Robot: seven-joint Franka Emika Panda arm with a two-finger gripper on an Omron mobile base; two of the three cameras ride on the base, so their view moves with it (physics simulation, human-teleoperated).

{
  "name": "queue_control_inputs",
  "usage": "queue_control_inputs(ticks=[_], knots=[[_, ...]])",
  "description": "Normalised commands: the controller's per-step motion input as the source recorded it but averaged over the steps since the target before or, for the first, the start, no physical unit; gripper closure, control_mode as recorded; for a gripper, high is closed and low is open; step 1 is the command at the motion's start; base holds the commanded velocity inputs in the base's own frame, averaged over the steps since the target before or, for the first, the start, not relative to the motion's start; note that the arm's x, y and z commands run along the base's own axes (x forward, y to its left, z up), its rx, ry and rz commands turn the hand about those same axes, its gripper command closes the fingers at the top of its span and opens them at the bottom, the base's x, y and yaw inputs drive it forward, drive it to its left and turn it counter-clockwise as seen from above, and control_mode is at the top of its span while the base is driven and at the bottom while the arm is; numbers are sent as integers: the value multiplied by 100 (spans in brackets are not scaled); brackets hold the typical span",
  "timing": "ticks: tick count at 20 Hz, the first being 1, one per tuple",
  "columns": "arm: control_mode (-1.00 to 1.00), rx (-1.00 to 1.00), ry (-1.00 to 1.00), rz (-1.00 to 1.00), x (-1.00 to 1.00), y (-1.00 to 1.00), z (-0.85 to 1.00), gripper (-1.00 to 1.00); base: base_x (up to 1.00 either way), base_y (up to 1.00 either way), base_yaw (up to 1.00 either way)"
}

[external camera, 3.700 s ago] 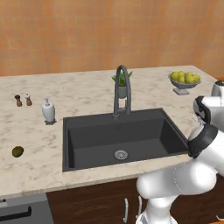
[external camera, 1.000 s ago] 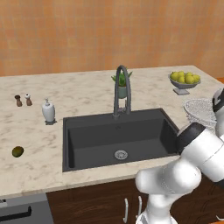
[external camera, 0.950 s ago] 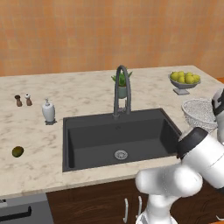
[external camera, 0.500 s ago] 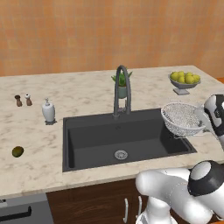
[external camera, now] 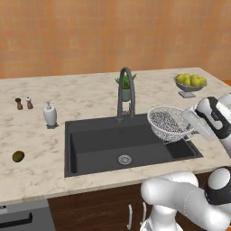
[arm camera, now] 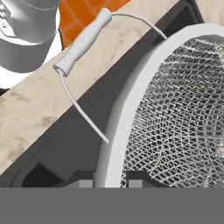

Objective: Put the colander in the sink, put the mango in the colander, and turn on the sink faucet and pour water over the colander.

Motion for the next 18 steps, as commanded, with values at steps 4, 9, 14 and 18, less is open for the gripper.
queue_control_inputs(ticks=[4,9,14,18], knots=[[-100,8,12,16,73,31,-26,100,0,0,0],[-100,5,11,35,24,31,-25,100,0,0,0],[-100,3,5,29,20,21,-30,100,0,0,0],[-100,1,1,22,36,14,-30,100,0,0,0]])
